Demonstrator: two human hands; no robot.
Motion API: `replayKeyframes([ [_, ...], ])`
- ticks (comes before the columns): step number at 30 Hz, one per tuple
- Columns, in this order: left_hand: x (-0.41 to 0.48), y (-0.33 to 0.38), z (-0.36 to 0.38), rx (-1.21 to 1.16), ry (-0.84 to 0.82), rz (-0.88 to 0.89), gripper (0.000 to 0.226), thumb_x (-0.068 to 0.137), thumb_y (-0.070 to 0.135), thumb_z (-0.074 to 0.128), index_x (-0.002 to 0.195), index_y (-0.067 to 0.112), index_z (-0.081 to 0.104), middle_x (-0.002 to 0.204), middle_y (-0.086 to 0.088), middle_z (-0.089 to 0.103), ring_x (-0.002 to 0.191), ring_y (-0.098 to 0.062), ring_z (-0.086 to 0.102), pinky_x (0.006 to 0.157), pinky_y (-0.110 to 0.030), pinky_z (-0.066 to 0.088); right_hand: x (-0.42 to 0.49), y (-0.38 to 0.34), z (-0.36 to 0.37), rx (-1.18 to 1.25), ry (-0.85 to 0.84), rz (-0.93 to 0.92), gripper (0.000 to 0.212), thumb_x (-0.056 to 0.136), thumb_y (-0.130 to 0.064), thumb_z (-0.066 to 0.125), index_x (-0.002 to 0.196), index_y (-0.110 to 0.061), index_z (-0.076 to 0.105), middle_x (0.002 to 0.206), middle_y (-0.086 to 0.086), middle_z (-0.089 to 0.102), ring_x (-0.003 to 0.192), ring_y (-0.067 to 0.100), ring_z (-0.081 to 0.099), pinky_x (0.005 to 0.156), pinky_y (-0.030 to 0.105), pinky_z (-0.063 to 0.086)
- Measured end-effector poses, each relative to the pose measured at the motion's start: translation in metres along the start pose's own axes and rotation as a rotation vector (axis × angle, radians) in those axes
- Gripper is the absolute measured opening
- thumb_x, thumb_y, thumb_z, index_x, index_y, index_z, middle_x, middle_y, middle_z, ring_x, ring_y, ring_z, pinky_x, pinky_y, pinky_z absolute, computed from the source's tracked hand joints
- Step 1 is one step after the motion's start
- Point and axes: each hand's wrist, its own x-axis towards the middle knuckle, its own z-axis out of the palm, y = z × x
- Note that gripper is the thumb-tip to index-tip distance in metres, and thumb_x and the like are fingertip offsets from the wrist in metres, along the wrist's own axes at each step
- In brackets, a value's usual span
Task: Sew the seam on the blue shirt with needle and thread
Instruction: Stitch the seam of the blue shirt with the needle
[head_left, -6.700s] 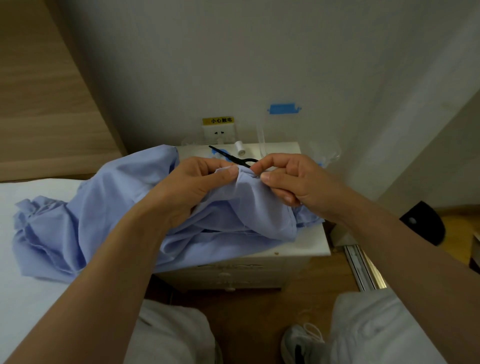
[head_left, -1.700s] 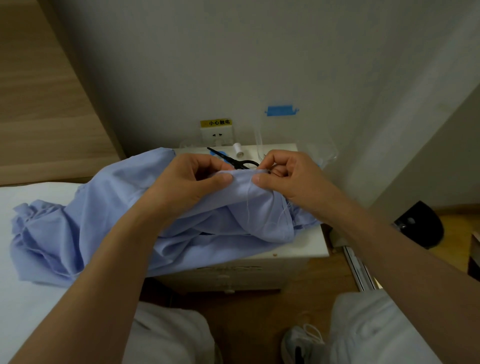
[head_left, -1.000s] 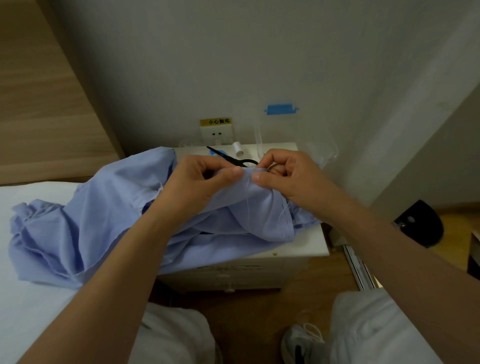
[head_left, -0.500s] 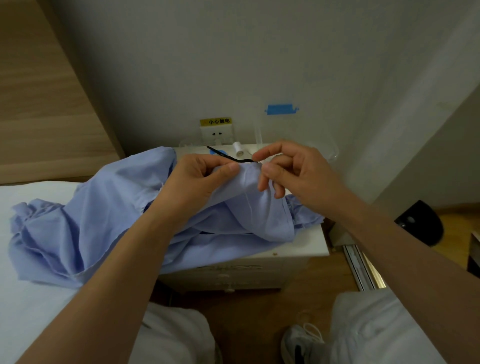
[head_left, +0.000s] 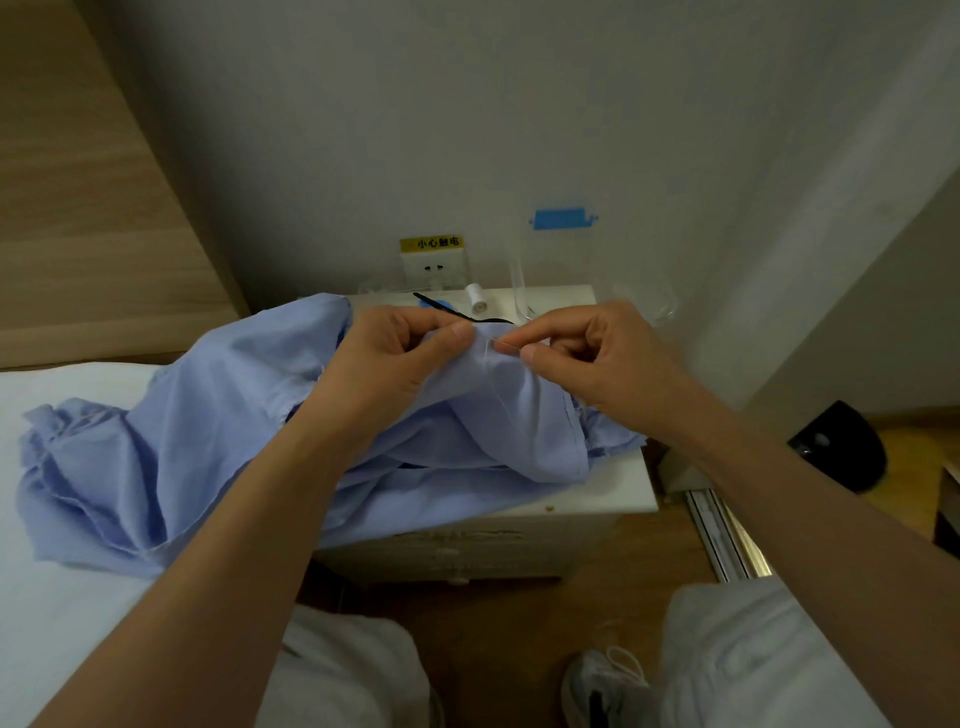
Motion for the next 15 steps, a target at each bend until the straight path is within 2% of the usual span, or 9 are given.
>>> replayKeyframes([
  [6, 0.0, -0.0005, -0.0002, 0.01, 0.008, 0.0, 0.019, 0.096, 0.021, 0.055, 0.089, 0.02, 0.072, 0.075, 0.01, 0.072, 0.074, 0.001, 0.065, 0.066, -0.01, 0.049, -0.0008, -0.0021, -0.001, -0.01, -0.016, 0.015, 0.022, 0.093, -0.005, 0.059, 0.103, -0.017, 0.074, 0.045, 0.006, 0.036, 0.045, 0.013, 0.03, 0.055, 0.021, 0.038],
  [11, 0.001, -0.0033, -0.0003, 0.03, 0.004, 0.006, 0.019, 0.096, 0.021, 0.055, 0.094, 0.016, 0.073, 0.079, 0.008, 0.072, 0.075, -0.001, 0.065, 0.067, -0.012, 0.05, -0.0007, -0.0025, -0.0008, -0.021, -0.024, 0.026, 0.022, 0.094, -0.004, 0.058, 0.103, -0.016, 0.074, 0.044, 0.003, 0.035, 0.044, 0.009, 0.031, 0.055, 0.018, 0.039],
  [15, -0.0002, -0.0023, 0.0, 0.093, -0.005, 0.068, 0.018, 0.096, 0.019, 0.056, 0.089, 0.023, 0.072, 0.071, 0.018, 0.069, 0.072, 0.002, 0.063, 0.064, -0.01, 0.048, -0.0013, -0.0038, -0.0013, -0.048, -0.046, 0.064, 0.02, 0.094, -0.005, 0.057, 0.105, -0.013, 0.072, 0.043, 0.0, 0.032, 0.042, 0.01, 0.027, 0.051, 0.017, 0.035],
])
